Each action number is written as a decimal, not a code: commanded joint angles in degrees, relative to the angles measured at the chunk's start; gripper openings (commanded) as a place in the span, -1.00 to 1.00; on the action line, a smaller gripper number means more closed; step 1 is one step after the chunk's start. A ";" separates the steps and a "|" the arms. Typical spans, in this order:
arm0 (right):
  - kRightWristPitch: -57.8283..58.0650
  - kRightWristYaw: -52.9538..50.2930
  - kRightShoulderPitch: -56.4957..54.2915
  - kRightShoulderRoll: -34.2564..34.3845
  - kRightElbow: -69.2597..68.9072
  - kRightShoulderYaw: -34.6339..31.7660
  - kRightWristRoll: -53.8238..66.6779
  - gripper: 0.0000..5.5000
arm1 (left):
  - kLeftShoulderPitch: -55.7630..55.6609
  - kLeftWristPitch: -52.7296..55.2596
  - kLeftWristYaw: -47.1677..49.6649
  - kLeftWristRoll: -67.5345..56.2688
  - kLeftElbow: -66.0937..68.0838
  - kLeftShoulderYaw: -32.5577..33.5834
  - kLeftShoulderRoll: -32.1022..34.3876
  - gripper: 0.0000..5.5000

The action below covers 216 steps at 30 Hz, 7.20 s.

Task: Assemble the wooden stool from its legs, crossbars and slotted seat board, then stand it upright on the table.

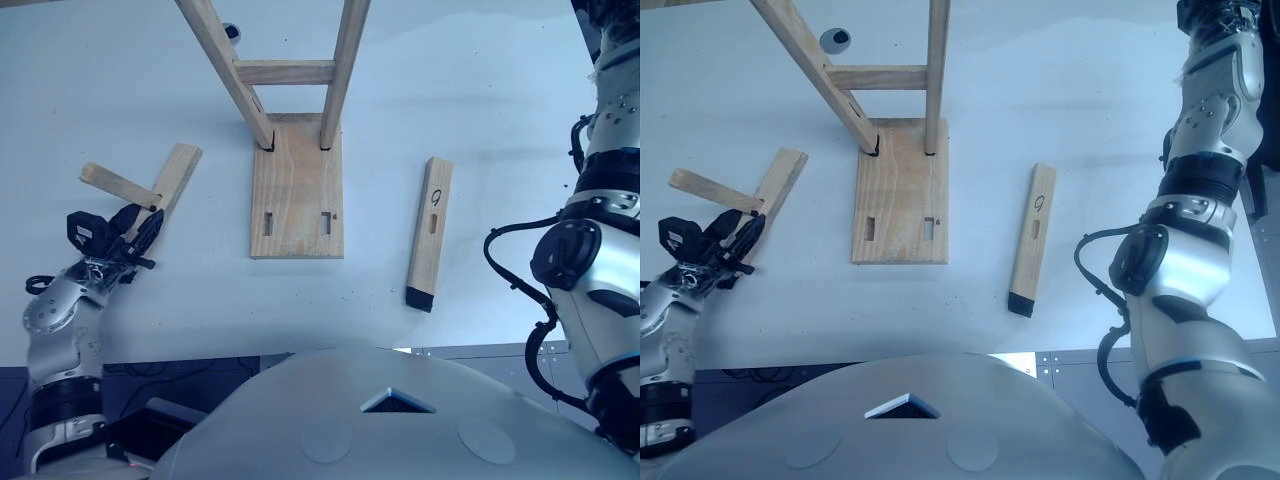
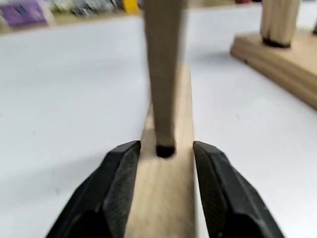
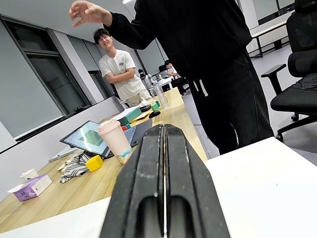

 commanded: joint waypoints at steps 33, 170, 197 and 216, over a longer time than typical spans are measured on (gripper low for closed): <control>14.71 11.42 -2.63 0.00 -2.75 3.38 3.09 -0.73 | -12.22 11.09 -1.16 -5.66 -3.72 8.81 -3.87 -0.28; 26.22 31.54 34.89 6.57 -53.80 20.29 25.33 -0.25 | -36.40 43.73 8.31 -43.92 -10.96 8.90 -8.94 0.10; 22.42 44.20 34.01 -12.52 -54.93 29.42 11.88 -0.26 | -29.21 39.92 10.28 -41.37 -15.57 9.86 -14.11 0.10; 19.77 44.21 28.34 -25.22 -48.95 54.93 -14.81 -0.26 | -20.57 24.42 15.79 -26.11 -12.14 6.77 -26.74 0.10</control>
